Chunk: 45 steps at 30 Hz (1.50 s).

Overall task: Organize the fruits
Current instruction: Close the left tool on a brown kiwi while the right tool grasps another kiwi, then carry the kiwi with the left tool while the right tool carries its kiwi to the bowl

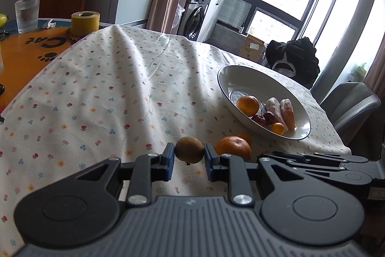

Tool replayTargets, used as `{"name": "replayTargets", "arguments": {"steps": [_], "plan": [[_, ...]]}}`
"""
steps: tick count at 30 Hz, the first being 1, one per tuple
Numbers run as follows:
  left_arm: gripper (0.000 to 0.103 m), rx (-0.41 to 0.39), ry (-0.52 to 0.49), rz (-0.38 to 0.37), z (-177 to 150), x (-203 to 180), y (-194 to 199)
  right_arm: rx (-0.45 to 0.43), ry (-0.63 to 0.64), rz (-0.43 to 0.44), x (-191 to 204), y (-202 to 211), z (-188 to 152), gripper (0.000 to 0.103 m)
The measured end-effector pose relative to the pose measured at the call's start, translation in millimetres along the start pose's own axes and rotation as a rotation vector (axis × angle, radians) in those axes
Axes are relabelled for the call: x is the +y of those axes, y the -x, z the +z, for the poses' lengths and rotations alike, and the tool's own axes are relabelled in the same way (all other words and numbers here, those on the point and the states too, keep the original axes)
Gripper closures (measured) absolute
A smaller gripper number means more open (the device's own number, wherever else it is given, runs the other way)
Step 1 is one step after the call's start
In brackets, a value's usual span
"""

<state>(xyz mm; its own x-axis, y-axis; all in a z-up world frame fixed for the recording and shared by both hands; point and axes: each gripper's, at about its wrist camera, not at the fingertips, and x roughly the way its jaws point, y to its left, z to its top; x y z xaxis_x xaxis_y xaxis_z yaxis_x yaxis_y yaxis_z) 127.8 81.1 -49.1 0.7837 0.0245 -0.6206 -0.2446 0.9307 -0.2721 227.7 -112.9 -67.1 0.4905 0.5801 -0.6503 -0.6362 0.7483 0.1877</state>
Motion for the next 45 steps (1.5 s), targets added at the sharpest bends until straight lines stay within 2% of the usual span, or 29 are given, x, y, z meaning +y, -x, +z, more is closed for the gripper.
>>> {"name": "replayTargets", "arguments": {"steps": [26, 45], "plan": [[0.078, -0.044, -0.067, -0.041, 24.5, -36.2, -1.2, -0.109, -0.015, -0.027, -16.6, 51.4, 11.9, 0.08], [0.078, -0.046, -0.107, -0.064, 48.5, -57.8, -28.6, -0.149, -0.064, -0.073, -46.4, 53.9, 23.4, 0.08]]}}
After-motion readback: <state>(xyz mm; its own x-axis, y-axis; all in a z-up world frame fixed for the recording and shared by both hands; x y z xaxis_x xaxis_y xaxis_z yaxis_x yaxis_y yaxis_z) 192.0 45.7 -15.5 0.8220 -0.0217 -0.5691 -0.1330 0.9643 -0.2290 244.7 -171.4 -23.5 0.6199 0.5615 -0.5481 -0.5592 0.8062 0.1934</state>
